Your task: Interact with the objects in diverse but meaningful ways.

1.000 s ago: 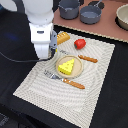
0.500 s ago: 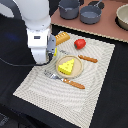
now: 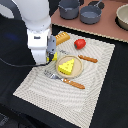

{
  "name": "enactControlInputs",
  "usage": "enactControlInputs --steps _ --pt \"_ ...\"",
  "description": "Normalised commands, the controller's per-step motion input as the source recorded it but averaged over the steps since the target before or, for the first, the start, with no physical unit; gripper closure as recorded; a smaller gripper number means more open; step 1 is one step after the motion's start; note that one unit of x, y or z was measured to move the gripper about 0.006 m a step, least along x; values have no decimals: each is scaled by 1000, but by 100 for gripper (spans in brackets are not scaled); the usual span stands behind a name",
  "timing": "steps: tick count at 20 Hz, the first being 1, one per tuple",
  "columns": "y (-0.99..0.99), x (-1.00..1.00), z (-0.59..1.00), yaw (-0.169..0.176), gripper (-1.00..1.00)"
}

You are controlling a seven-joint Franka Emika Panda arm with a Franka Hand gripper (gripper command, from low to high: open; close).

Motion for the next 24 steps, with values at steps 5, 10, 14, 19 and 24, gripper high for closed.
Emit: enactControlInputs --steps 5,10,14,19,24 --pt "646 -4 937 0 -100" --pt "726 26 970 0 -100" --pt "752 258 799 0 -100" --pt "751 241 681 0 -100" --pt "758 178 514 -9 -100"
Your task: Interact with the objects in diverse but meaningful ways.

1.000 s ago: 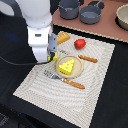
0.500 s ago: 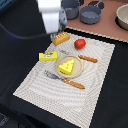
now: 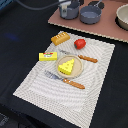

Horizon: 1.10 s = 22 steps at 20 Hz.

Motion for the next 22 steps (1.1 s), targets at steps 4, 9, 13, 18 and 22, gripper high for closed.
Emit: enactControlInputs --steps 4,9,13,18,22 --pt "766 101 349 -23 -100" --pt "609 -4 54 -88 -100" --pt "449 -109 -79 -193 -100" --pt "415 -119 -98 -189 -100" --pt "252 146 0 -15 -100"
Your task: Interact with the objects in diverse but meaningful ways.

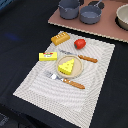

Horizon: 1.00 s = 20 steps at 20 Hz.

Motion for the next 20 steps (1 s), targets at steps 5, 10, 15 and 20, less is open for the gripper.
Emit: enactControlInputs --steps 5,10,15,20 --pt "79 488 0 0 -100" --pt "1 650 0 41 -100" --pt "0 605 -16 60 -100" --pt "0 327 -67 20 -100"
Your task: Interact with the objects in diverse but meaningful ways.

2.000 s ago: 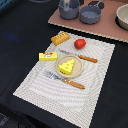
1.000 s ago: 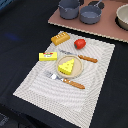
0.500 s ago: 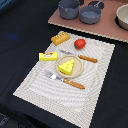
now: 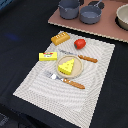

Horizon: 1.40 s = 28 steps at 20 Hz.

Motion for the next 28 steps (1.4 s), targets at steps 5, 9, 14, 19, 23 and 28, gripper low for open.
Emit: enactControlInputs --steps 5,9,14,19,23,28 --pt "0 275 -177 25 -100" --pt "63 106 -202 36 -100" --pt "130 174 -153 59 -100" --pt "118 299 -142 52 -100" --pt "114 351 -186 50 -100" --pt "67 399 -169 43 -100"
